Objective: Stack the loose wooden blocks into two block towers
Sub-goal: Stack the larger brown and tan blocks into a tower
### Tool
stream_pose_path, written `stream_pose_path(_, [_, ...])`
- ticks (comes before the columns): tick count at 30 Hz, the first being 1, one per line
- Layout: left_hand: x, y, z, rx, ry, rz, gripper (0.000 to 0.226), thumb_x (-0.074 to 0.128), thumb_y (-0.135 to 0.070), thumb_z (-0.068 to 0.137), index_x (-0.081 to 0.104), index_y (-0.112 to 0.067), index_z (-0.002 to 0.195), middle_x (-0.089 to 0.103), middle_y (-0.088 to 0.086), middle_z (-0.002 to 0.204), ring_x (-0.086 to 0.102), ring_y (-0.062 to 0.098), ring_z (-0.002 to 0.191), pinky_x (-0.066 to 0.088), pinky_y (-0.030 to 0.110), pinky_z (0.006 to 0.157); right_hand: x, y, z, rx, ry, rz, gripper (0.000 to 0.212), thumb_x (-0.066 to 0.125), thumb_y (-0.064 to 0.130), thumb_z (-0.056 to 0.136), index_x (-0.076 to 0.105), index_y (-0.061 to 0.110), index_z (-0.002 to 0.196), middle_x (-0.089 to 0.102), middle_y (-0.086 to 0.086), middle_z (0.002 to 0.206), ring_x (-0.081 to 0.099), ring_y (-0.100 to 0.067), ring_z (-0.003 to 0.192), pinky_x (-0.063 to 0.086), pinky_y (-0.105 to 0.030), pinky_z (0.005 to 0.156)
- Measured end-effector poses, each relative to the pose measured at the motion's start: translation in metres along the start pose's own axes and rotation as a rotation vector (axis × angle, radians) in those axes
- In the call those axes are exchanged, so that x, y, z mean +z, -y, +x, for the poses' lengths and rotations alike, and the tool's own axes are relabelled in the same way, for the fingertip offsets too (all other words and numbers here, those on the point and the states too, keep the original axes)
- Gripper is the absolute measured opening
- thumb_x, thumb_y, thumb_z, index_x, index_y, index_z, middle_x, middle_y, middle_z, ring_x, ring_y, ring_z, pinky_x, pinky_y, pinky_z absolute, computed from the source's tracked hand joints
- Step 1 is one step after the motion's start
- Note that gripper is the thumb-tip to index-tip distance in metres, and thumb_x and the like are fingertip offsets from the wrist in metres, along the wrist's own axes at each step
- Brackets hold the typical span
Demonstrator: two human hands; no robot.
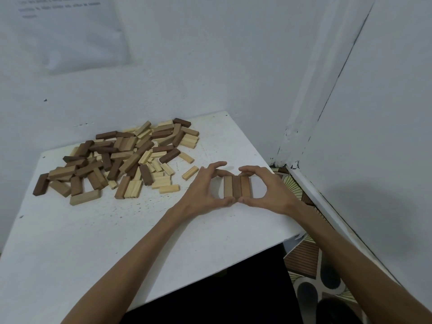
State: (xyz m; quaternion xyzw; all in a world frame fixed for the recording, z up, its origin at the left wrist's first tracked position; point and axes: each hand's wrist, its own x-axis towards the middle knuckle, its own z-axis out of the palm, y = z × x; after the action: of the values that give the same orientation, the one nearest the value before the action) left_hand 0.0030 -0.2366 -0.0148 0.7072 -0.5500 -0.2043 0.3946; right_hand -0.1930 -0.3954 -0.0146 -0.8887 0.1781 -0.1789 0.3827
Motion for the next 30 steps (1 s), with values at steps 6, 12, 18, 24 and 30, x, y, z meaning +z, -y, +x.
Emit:
stream_pose_path(6, [0.000,0.001,0.001,-0.012,0.015,-0.005,0.090,0.090,-0.042,0.073,0.037,-0.039,0.146,0.060,-0.029,0.130,0.047,0.009,0.132,0.034,0.054,0.114,0.002,-0.004,0.001,-0.011,0.002,0.004,0.080,0.090,0.042,0.077,0.050,0.037,0.146,0.060,0.023,0.131,0.053,-0.009,0.130,0.044,-0.034,0.110])
stream_pose_path(12, [-0.003,0.004,0.002,-0.020,0.094,-0.021,0.116,0.094,-0.052,0.066,0.023,-0.034,0.157,0.055,-0.029,0.139,0.043,0.007,0.140,0.034,0.038,0.116,0.000,-0.007,0.002,-0.004,0.048,0.008,0.092,0.090,0.049,0.074,0.041,0.041,0.152,0.058,0.023,0.136,0.050,-0.008,0.134,0.041,-0.038,0.113])
stream_pose_path(18, [-0.004,0.007,0.004,-0.054,0.098,-0.045,0.115,0.097,-0.041,0.067,0.026,-0.029,0.157,0.060,-0.023,0.137,0.045,-0.008,0.134,0.034,0.019,0.107,0.001,-0.008,0.001,0.011,0.043,0.020,0.094,0.093,0.046,0.072,0.041,0.042,0.150,0.060,0.024,0.133,0.049,-0.006,0.134,0.037,-0.033,0.113])
stream_pose_path(24, [0.001,0.010,0.005,-0.038,0.068,-0.032,0.113,0.094,-0.049,0.065,0.030,-0.027,0.155,0.063,-0.020,0.133,0.051,0.001,0.133,0.039,0.037,0.113,0.003,-0.010,0.002,0.011,0.020,0.012,0.089,0.093,0.042,0.073,0.045,0.041,0.148,0.061,0.026,0.130,0.050,-0.004,0.131,0.037,-0.029,0.111])
stream_pose_path(30, [0.003,0.013,0.007,-0.047,0.048,-0.018,0.110,0.091,-0.055,0.063,0.035,-0.030,0.153,0.063,-0.023,0.131,0.051,0.003,0.132,0.042,0.042,0.112,0.004,-0.010,0.002,0.004,0.012,-0.010,0.088,0.092,0.041,0.074,0.045,0.041,0.148,0.060,0.025,0.130,0.050,-0.004,0.131,0.037,-0.026,0.109])
